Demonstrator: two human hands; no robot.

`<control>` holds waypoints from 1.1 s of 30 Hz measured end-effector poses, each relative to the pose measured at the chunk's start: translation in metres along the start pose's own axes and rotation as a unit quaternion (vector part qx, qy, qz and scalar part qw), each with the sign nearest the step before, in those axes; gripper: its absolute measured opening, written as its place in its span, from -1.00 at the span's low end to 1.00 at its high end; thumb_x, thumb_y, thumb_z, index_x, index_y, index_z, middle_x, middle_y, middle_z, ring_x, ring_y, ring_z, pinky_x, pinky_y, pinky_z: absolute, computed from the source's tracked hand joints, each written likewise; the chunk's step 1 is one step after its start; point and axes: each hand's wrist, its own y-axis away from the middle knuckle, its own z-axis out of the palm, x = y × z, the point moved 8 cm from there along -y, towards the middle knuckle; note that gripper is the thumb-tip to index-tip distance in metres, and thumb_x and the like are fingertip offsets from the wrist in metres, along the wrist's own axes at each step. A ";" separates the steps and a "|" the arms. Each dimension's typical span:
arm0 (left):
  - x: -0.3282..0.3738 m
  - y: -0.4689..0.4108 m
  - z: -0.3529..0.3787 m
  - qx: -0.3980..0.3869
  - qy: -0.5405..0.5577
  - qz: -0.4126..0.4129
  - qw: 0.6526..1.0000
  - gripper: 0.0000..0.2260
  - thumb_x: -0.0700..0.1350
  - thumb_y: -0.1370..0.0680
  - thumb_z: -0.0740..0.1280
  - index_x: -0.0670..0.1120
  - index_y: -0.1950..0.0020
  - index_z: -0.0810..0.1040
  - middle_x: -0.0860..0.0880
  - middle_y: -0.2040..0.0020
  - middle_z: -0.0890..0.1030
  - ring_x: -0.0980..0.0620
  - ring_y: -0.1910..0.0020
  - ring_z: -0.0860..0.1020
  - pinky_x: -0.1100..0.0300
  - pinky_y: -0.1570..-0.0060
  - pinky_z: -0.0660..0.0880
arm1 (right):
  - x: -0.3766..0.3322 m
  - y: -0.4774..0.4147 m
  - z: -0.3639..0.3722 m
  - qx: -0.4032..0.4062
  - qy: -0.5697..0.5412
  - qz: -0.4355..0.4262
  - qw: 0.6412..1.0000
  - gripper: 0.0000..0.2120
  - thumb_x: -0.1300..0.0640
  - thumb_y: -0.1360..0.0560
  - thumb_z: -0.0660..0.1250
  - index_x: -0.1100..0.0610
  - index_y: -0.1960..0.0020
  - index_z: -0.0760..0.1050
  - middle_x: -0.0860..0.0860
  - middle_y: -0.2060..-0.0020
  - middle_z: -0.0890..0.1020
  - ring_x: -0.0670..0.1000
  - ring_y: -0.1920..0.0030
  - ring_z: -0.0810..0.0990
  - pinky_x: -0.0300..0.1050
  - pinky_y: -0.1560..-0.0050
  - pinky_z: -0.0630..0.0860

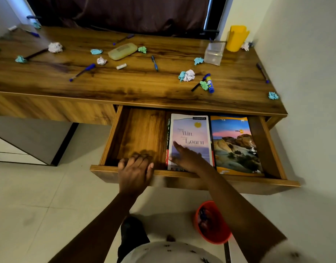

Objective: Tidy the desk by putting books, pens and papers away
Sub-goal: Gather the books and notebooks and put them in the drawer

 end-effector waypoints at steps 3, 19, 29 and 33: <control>0.000 -0.001 0.003 -0.021 0.013 0.015 1.000 -0.51 0.19 -0.59 -0.03 -0.03 -0.09 0.61 0.00 -0.06 0.66 -0.05 -0.11 0.57 -0.02 -0.13 0.25 | 0.022 0.049 -0.009 0.170 0.078 0.014 0.982 -0.43 -0.23 -0.58 -0.01 0.03 -0.49 0.16 0.03 -0.44 0.32 0.07 -0.46 0.25 0.28 -0.43 0.10; 0.000 -0.052 0.020 -0.043 -0.021 0.096 0.994 -0.33 0.40 -0.43 0.21 0.02 -0.39 0.44 0.01 -0.41 0.42 0.00 -0.43 0.33 -0.15 -0.37 0.12 | 0.019 0.042 -0.029 0.301 0.203 -0.069 0.929 -0.28 -0.37 -0.47 0.04 0.07 -0.46 0.27 0.02 -0.40 0.40 0.04 -0.43 0.32 0.21 -0.43 0.02; -0.008 -0.160 0.043 -0.068 -0.031 0.080 0.994 -0.24 0.45 -0.43 0.13 0.05 -0.51 0.24 -0.10 -0.53 0.21 -0.07 -0.51 0.14 -0.24 -0.43 -0.05 | 0.030 -0.047 -0.097 0.266 0.204 -0.025 0.942 -0.19 -0.39 -0.47 -0.04 0.13 -0.52 0.07 0.08 -0.51 0.15 0.03 -0.51 0.03 0.30 -0.42 0.08; -0.012 -0.202 0.061 -0.113 -0.068 0.116 0.984 -0.23 0.45 -0.46 0.03 0.04 -0.55 0.10 -0.15 -0.54 0.13 -0.15 -0.52 0.11 -0.30 -0.40 -0.07 | 0.032 -0.077 -0.123 0.236 0.239 -0.028 0.942 -0.18 -0.41 -0.48 -0.17 0.13 -0.54 -0.04 0.06 -0.53 0.08 0.02 -0.53 0.00 0.29 -0.43 -0.06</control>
